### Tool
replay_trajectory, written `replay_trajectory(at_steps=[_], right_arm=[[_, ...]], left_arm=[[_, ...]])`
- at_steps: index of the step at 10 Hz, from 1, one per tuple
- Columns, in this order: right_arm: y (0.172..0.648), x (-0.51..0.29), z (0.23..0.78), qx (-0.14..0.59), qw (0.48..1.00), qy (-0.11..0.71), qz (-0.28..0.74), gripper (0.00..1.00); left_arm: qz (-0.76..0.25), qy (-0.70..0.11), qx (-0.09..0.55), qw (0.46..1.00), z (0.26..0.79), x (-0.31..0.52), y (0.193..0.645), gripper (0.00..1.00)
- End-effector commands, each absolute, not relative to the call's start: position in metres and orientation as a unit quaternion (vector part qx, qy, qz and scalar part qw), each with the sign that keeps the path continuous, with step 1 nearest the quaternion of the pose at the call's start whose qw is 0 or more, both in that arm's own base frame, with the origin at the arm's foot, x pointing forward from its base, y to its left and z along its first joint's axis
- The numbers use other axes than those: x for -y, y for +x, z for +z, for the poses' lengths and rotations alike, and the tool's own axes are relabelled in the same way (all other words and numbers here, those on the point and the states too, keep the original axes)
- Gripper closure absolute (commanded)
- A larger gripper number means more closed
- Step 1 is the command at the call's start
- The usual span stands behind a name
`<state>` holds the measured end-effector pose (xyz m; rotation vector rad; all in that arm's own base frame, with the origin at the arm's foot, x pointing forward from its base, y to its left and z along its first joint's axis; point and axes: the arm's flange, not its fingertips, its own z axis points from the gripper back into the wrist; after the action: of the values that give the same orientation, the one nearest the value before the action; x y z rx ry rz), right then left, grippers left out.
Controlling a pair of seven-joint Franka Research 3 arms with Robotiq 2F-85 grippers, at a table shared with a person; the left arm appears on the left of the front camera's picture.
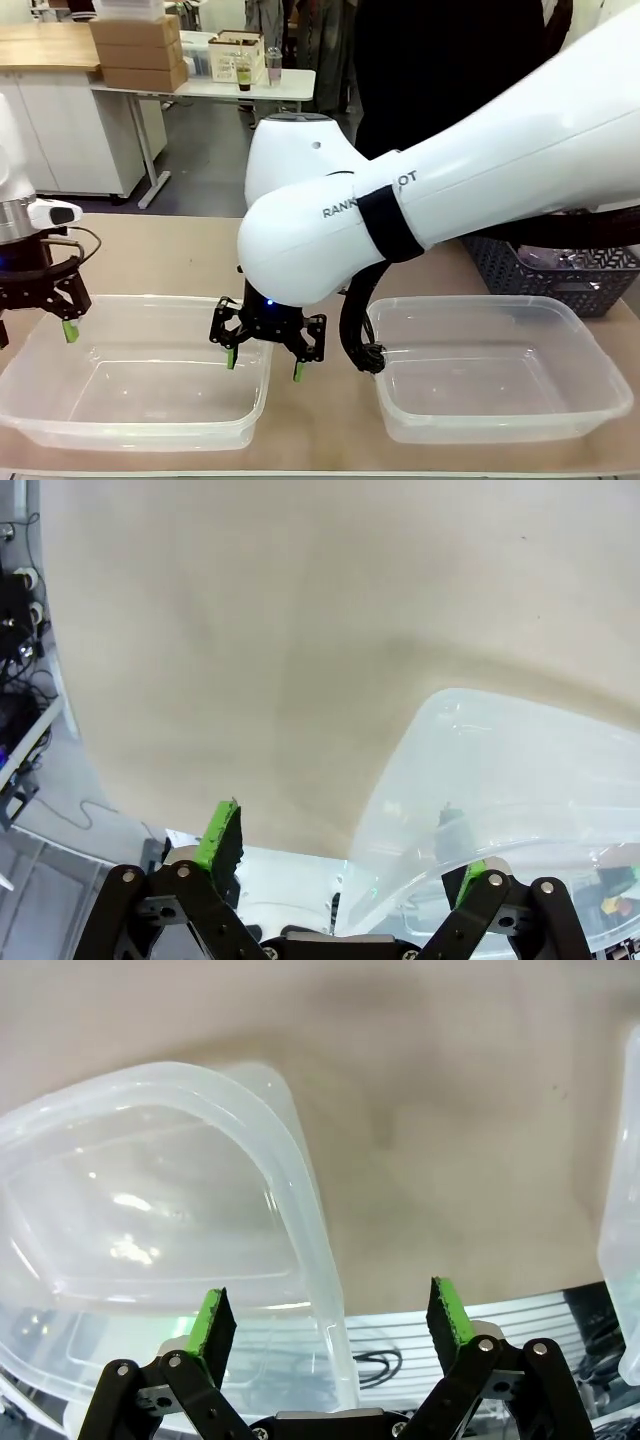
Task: Sort the waste into each basket.
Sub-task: Pick up the Organizing box on the left side of the table and lift it.
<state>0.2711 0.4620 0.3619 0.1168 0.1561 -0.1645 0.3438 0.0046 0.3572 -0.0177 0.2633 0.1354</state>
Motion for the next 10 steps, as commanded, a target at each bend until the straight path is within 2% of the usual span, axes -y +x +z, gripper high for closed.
replay_trajectory(at_steps=[1,2,3,4,5,6,7,8,10], right_arm=[[0.2697,-0.4688,0.3612,-0.065,0.993,0.046,-0.083,0.59],[0.2696,-0.4684,0.3612,-0.065,0.994,0.046,-0.08,0.6],[0.2702,-0.4689,0.3618,-0.063,0.994,0.047,-0.079,1.0],[0.2713,-0.4693,0.3616,-0.064,0.994,0.043,-0.076,0.65],[0.2724,-0.4698,0.3614,-0.065,0.994,0.04,-0.077,1.0],[0.2728,-0.4701,0.3614,-0.066,0.994,0.038,-0.075,1.0],[0.2728,-0.47,0.3614,-0.067,0.994,0.036,-0.074,1.0],[0.2725,-0.4689,0.3609,-0.069,0.995,0.029,-0.072,1.0],[0.2723,-0.4673,0.3598,-0.069,0.995,0.016,-0.075,1.0]], left_arm=[[0.067,-0.016,-0.135,0.988,0.3346,0.0003,0.306,0.34],[0.062,-0.028,-0.132,0.989,0.3355,0.0021,0.306,0.6],[0.062,-0.03,-0.13,0.989,0.3366,0.0011,0.3066,0.94],[0.06,-0.034,-0.13,0.989,0.3378,0.0003,0.3074,1.0],[0.056,-0.037,-0.127,0.99,0.3387,-0.0005,0.3084,1.0],[0.054,-0.041,-0.126,0.99,0.3396,-0.0005,0.3088,1.0],[0.055,-0.041,-0.126,0.99,0.3401,-0.0005,0.3086,0.96],[0.064,-0.035,-0.136,0.988,0.339,-0.0002,0.3095,1.0],[0.06,-0.037,-0.131,0.989,0.344,0.0009,0.3094,1.0]])
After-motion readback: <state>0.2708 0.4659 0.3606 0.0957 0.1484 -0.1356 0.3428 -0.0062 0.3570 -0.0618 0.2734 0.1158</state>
